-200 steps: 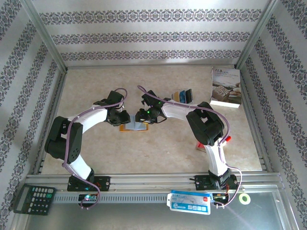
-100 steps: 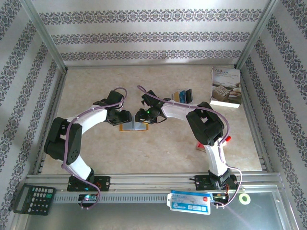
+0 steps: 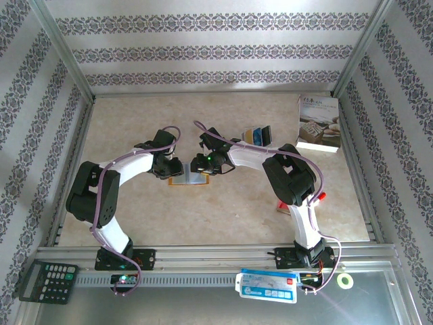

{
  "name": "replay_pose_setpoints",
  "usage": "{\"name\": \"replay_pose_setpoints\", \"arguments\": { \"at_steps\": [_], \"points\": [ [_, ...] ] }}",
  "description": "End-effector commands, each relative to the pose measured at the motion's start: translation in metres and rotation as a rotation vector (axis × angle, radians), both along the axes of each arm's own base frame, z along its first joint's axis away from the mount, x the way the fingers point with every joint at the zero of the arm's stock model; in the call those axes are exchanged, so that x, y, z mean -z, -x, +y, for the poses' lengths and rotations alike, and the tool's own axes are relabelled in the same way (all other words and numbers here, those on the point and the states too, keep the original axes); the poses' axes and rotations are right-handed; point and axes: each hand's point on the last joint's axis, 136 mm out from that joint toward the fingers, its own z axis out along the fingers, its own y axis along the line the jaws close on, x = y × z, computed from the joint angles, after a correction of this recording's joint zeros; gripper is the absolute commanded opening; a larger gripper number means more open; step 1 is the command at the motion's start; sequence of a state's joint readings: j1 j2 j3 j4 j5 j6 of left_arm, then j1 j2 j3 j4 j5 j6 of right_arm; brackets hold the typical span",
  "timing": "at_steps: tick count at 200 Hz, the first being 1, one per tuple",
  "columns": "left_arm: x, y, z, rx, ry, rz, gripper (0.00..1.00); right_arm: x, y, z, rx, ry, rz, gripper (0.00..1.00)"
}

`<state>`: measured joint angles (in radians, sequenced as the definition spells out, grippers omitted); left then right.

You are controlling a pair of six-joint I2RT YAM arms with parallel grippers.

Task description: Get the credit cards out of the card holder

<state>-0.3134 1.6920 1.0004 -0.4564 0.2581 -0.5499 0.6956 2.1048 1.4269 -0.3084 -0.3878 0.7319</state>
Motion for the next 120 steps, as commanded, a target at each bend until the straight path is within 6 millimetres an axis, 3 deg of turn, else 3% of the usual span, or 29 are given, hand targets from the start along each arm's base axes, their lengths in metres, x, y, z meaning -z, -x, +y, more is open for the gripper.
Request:
{"name": "replay_pose_setpoints", "arguments": {
  "at_steps": [1, 37, 120],
  "points": [
    [0.002, 0.005, -0.002, 0.013, -0.01, 0.011, 0.31, 0.034, 0.008, -0.016, 0.027, 0.072, 0.073, 0.41],
    [0.003, 0.006, 0.01, -0.002, -0.072, 0.009, 0.37, 0.034, 0.008, -0.016, 0.026, 0.071, 0.073, 0.41],
    [0.014, 0.008, 0.01, 0.011, -0.083, 0.039, 0.4, 0.034, 0.008, -0.016, 0.027, 0.07, 0.073, 0.41]
  ]
}}
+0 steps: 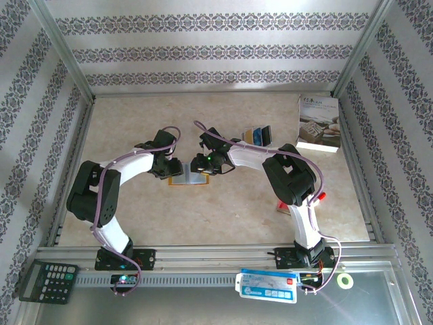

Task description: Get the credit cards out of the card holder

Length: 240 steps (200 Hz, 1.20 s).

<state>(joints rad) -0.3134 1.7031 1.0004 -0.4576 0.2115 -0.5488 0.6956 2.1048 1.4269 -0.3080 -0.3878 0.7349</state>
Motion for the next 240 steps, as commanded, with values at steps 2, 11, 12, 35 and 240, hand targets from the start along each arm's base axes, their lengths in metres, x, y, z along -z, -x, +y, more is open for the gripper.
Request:
{"name": "replay_pose_setpoints", "arguments": {
  "at_steps": [2, 11, 12, 35, 240],
  "points": [
    [0.009, 0.01, 0.002, 0.024, -0.037, 0.042, 0.4, 0.034, 0.008, -0.017, 0.025, 0.071, 0.071, 0.41],
    [0.01, 0.01, 0.002, 0.027, -0.037, 0.043, 0.4, 0.033, 0.008, -0.016, 0.025, 0.069, 0.07, 0.41],
    [0.01, 0.01, 0.002, 0.027, -0.038, 0.043, 0.4, 0.034, 0.008, -0.016, 0.025, 0.069, 0.071, 0.41],
    [0.011, 0.011, 0.002, 0.028, -0.034, 0.049, 0.36, 0.034, 0.008, -0.016, 0.026, 0.069, 0.071, 0.41],
    [0.015, 0.009, -0.021, 0.057, 0.079, 0.069, 0.22, 0.026, 0.003, -0.014, 0.028, 0.046, 0.053, 0.4]
  ]
}}
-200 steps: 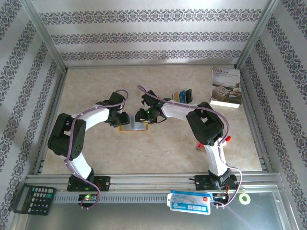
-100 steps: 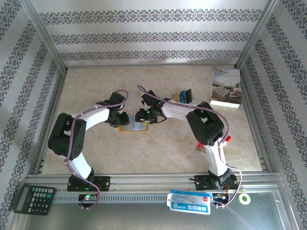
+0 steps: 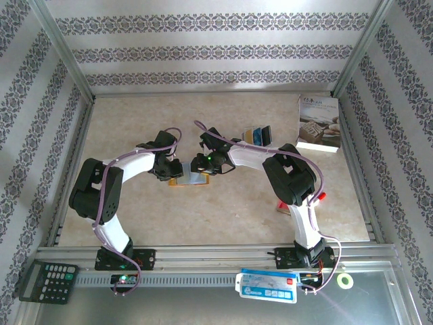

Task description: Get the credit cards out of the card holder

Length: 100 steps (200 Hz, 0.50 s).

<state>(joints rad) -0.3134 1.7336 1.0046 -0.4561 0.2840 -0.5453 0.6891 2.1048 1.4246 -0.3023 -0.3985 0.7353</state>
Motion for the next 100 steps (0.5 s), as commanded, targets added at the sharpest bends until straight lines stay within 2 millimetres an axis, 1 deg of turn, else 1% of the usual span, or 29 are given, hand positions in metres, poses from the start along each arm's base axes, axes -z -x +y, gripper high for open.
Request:
{"name": "replay_pose_setpoints", "arguments": {
  "at_steps": [1, 24, 43, 57, 69, 100],
  "points": [
    [0.008, 0.004, -0.01, 0.032, 0.022, 0.025, 0.22, 0.026, 0.005, -0.014, 0.026, 0.054, 0.05, 0.4],
    [0.006, 0.003, -0.012, 0.034, 0.037, 0.018, 0.22, 0.028, 0.006, -0.013, 0.02, 0.054, 0.05, 0.4],
    [0.009, 0.003, -0.012, 0.035, 0.035, 0.023, 0.2, 0.025, 0.006, -0.012, 0.004, 0.05, 0.037, 0.42],
    [0.011, 0.004, -0.01, 0.033, 0.027, 0.026, 0.19, 0.023, 0.006, -0.009, -0.017, 0.047, 0.019, 0.44],
    [0.013, 0.005, -0.009, 0.031, 0.02, 0.03, 0.15, 0.021, 0.008, -0.007, -0.037, 0.051, 0.013, 0.46],
    [0.014, 0.006, -0.008, 0.029, 0.02, 0.031, 0.11, 0.027, 0.015, -0.003, -0.08, 0.08, 0.008, 0.52]
  ]
}}
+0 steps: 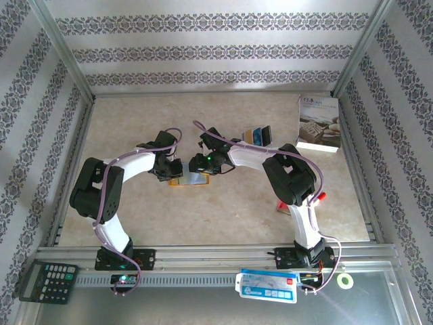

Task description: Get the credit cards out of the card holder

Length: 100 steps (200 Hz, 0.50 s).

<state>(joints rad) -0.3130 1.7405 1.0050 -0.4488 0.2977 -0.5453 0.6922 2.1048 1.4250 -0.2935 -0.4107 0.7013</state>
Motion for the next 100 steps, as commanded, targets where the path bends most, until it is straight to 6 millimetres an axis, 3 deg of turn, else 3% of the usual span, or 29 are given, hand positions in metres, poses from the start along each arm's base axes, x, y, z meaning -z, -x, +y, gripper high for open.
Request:
{"name": "replay_pose_setpoints", "arguments": {
  "at_steps": [1, 100],
  "points": [
    [0.012, 0.006, -0.006, 0.025, 0.006, 0.026, 0.11, 0.029, 0.014, -0.007, -0.043, 0.095, 0.027, 0.52],
    [0.013, 0.006, -0.006, -0.018, 0.055, 0.007, 0.08, 0.064, 0.027, -0.018, -0.038, 0.282, 0.049, 0.57]
  ]
}}
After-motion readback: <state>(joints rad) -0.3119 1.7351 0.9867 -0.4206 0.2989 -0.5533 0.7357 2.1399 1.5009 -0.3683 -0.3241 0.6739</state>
